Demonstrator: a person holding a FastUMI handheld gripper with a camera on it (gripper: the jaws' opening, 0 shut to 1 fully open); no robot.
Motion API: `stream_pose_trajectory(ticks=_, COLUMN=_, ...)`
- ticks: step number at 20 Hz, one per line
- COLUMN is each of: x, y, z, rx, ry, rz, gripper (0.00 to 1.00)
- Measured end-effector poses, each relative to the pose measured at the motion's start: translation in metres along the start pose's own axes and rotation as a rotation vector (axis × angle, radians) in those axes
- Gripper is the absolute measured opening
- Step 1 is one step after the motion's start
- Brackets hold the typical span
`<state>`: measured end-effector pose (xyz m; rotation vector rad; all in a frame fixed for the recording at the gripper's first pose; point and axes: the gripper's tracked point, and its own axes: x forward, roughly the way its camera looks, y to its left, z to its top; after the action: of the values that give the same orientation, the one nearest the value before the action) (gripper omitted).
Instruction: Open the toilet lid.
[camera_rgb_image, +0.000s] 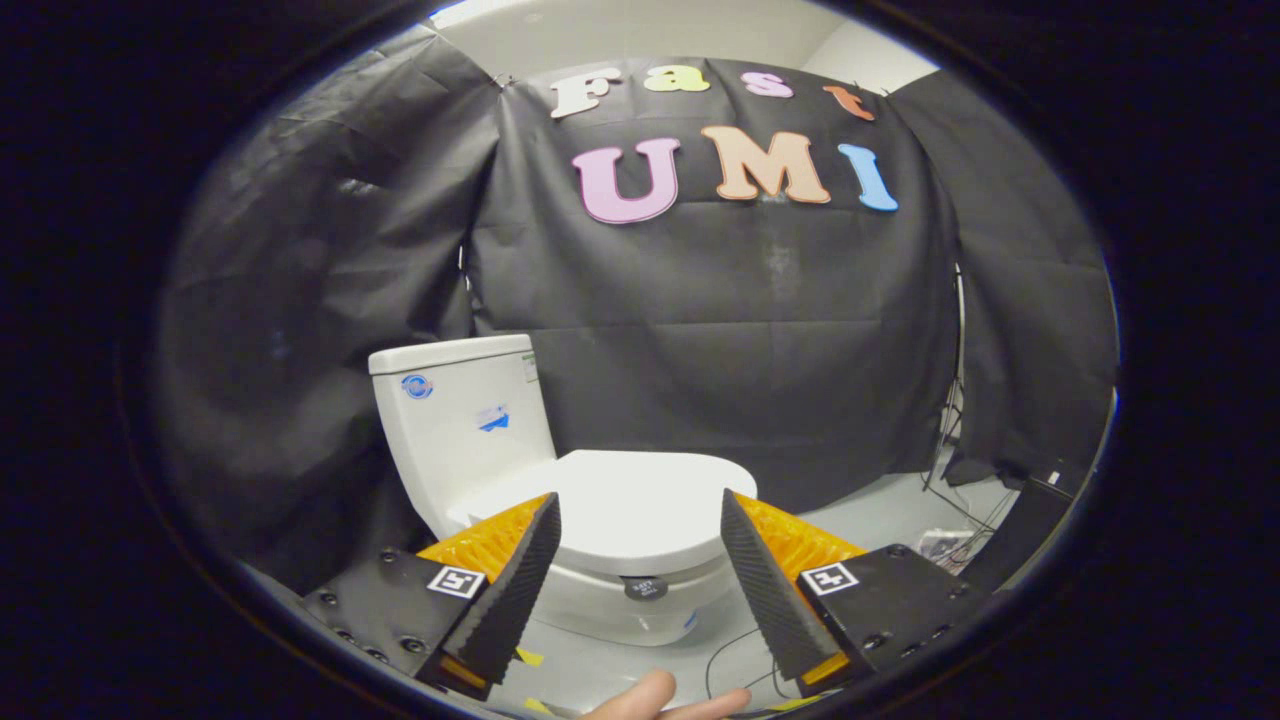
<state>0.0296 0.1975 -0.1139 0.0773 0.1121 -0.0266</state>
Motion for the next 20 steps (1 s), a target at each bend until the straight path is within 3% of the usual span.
stream_pose_trajectory(ticks=5, x=0.028, y=-0.006, z=0.03, rx=0.152, ry=-0.068, rz=-0.062, gripper=0.99)
stream_pose_trajectory(ticks=8, x=0.04, y=-0.001, z=0.014, rx=0.248, ry=-0.081, rz=-0.087, gripper=0.99)
stream_pose_trajectory(ticks=10, x=0.04, y=0.01, z=-0.017, rx=0.232, ry=-0.038, rz=-0.079, gripper=0.99)
stream_pose_trajectory(ticks=12, x=0.032, y=0.013, z=-0.046, rx=0.207, ry=0.091, rz=-0.06, gripper=0.99)
stream_pose_trajectory(ticks=15, x=0.042, y=0.006, z=-0.028, rx=0.2, ry=0.037, rz=-0.06, gripper=0.99)
stream_pose_trajectory(ticks=20, x=0.048, y=0.0, z=-0.043, rx=0.185, ry=0.082, rz=-0.074, gripper=0.99)
